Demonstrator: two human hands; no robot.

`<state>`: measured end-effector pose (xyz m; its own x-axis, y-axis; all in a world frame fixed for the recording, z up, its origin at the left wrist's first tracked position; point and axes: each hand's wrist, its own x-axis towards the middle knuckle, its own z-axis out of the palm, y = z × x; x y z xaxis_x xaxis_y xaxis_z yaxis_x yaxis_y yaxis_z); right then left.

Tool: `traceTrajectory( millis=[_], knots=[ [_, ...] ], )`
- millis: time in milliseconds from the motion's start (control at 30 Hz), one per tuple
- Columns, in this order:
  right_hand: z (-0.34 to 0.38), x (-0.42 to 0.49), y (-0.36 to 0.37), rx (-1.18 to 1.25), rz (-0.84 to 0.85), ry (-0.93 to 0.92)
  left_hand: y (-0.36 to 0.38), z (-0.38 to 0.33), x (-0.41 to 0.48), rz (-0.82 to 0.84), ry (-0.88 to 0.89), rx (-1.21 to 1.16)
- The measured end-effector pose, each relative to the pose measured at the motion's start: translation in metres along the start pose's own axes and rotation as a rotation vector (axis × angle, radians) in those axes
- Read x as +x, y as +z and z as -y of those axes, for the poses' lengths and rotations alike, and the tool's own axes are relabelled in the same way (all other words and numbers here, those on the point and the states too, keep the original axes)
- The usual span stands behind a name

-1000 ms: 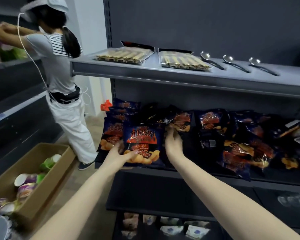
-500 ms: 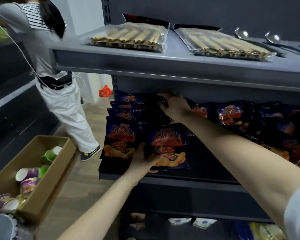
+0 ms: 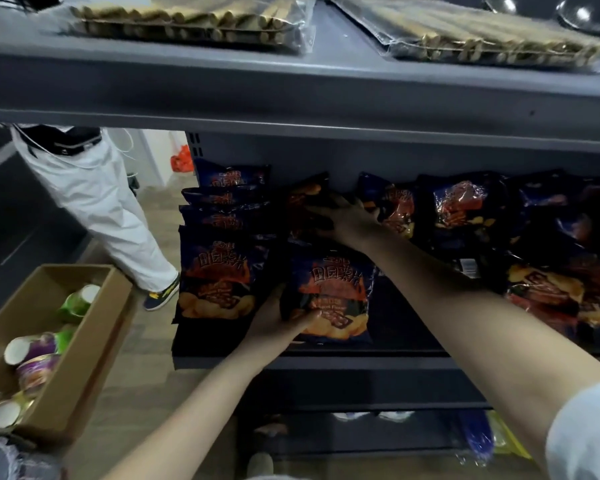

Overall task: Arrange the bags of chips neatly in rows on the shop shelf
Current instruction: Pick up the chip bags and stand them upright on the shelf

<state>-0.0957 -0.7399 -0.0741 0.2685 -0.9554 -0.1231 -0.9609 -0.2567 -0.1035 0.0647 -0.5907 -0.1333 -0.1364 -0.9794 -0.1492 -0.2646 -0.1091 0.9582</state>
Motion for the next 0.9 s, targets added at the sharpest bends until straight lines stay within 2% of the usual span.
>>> traceTrajectory(
  millis=[367,467,633,900],
  knots=[
    [-0.028,-0.016,0.004,-0.050,0.009,-0.044,0.003,0.001,-0.006,-0.007,0.011,0.017],
    [-0.025,-0.019,0.004,-0.024,-0.039,-0.038,0.004,0.002,-0.008,-0.014,0.023,0.032],
    [-0.021,-0.026,-0.005,0.057,-0.231,0.020,0.004,0.000,-0.009,-0.024,0.024,0.049],
    [-0.051,-0.052,-0.049,0.270,-0.724,-0.060,0.006,-0.018,-0.011,-0.055,0.042,-0.063]
  ],
)
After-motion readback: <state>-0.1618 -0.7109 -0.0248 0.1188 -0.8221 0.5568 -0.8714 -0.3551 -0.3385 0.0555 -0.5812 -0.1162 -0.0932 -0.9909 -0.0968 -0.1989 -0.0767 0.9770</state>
